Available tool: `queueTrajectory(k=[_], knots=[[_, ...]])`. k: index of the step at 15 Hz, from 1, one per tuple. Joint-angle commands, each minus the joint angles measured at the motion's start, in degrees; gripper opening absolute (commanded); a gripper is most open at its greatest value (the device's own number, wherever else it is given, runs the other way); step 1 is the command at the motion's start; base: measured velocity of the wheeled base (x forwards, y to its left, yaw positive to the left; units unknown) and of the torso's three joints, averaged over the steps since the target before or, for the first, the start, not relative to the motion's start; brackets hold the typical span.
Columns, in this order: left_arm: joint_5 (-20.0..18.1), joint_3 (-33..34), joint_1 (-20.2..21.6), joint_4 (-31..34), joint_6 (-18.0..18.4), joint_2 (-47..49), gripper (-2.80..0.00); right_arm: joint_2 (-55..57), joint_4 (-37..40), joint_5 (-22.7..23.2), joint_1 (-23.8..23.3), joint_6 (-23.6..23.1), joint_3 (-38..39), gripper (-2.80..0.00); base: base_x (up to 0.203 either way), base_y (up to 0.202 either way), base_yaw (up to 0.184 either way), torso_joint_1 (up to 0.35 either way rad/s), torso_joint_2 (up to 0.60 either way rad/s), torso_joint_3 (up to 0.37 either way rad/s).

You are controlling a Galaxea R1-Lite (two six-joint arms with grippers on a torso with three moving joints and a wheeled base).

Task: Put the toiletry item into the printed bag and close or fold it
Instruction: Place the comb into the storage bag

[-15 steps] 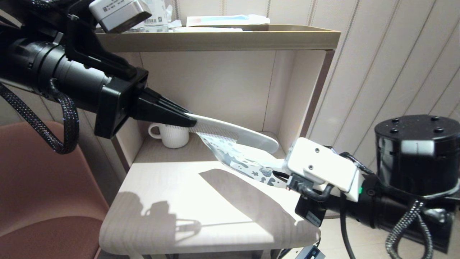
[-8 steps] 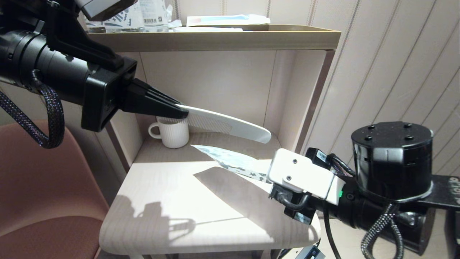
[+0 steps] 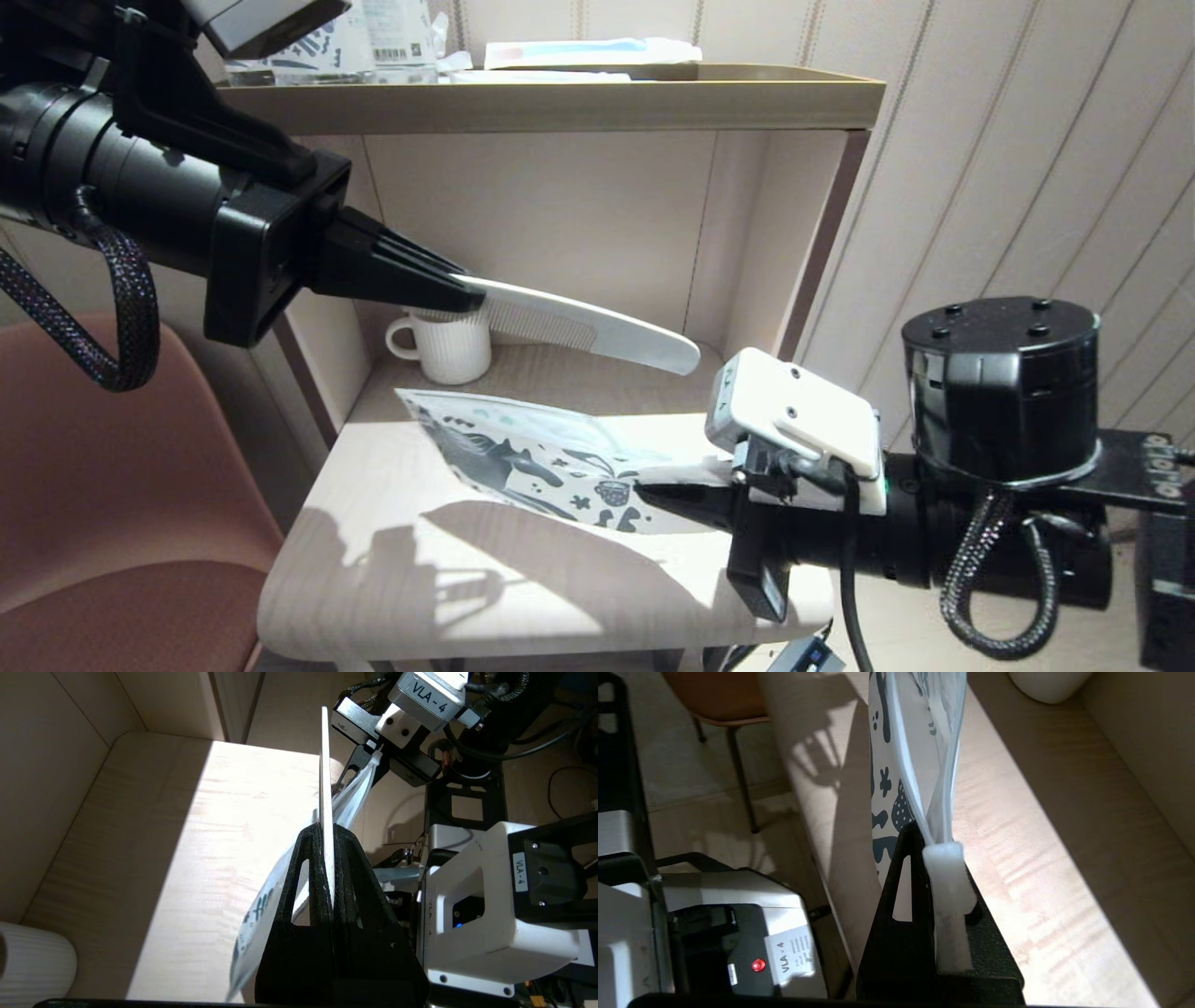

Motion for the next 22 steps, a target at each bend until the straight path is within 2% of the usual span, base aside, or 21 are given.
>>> queueTrajectory(k=[1, 2, 4, 6, 7, 9, 10, 12, 14, 20, 22], knots=[[-0.36, 0.01, 0.14, 0.25, 0.30, -0.03, -2.80, 1.14, -0.08, 5.43, -2.69, -0.31, -0.06, -2.80, 0.000, 0.000, 0.000, 0.000, 0.00, 0.000], [-0.53, 0.01, 0.70, 0.33, 1.31, 0.05, -2.80, 1.64, -0.08, 7.44, -4.33, -0.66, 0.04, -2.80, 0.000, 0.000, 0.000, 0.000, 0.00, 0.000], [-1.58, -0.77, 2.48, 1.44, 5.92, 0.13, -2.80, 2.35, -0.08, 10.40, -6.92, -3.08, 0.78, -2.80, 0.000, 0.000, 0.000, 0.000, 0.00, 0.000], [-1.77, -4.12, 3.80, 5.88, 8.85, -0.05, -2.80, 2.36, -0.15, 10.46, -7.20, -3.43, 1.00, -2.80, 0.000, 0.000, 0.000, 0.000, 0.00, 0.000], [0.11, -3.87, 4.10, 7.71, 10.15, 0.03, -2.80, 2.12, -0.07, 10.45, -7.28, -3.44, 1.00, -2.80, 0.000, 0.000, 0.000, 0.000, 0.00, 0.000], [6.87, -3.89, 4.21, 13.45, 13.54, 1.41, -2.80, 1.66, -0.14, 10.28, -7.85, -3.59, 1.43, -2.80, 0.000, 0.000, 0.000, 0.000, 0.00, 0.000], [8.14, -3.96, 4.42, 15.09, 15.02, 2.14, -2.80, 1.58, -0.28, 10.28, -8.24, -3.64, 1.73, -2.80, 0.000, 0.000, 0.000, 0.000, 0.00, 0.000], [12.24, -4.01, 4.22, 15.81, 16.29, 2.78, -2.80, 1.67, -0.25, 10.28, -7.92, -4.70, 1.81, -2.80, 0.000, 0.000, 0.000, 0.000, 0.00, 0.000], [13.70, -4.29, 2.82, 15.81, 17.03, 3.05, -2.80, 1.83, -0.25, 10.28, -7.71, -5.10, 1.81, -2.80, 0.000, 0.000, 0.000, 0.000, 0.00, 0.000], [13.62, -4.40, 2.75, 11.30, 16.16, 1.42, -2.80, 1.76, -0.25, 10.19, -7.54, -5.28, 2.40, -2.80, 0.000, 0.000, 0.000, 0.000, 0.00, 0.000], [13.78, -4.30, 2.73, 12.89, 15.98, 1.48, -2.80, 1.76, -0.16, 10.11, -7.43, -5.51, 2.17, -2.80, 0.000, 0.000, 0.000, 0.000, 0.00, 0.000]])
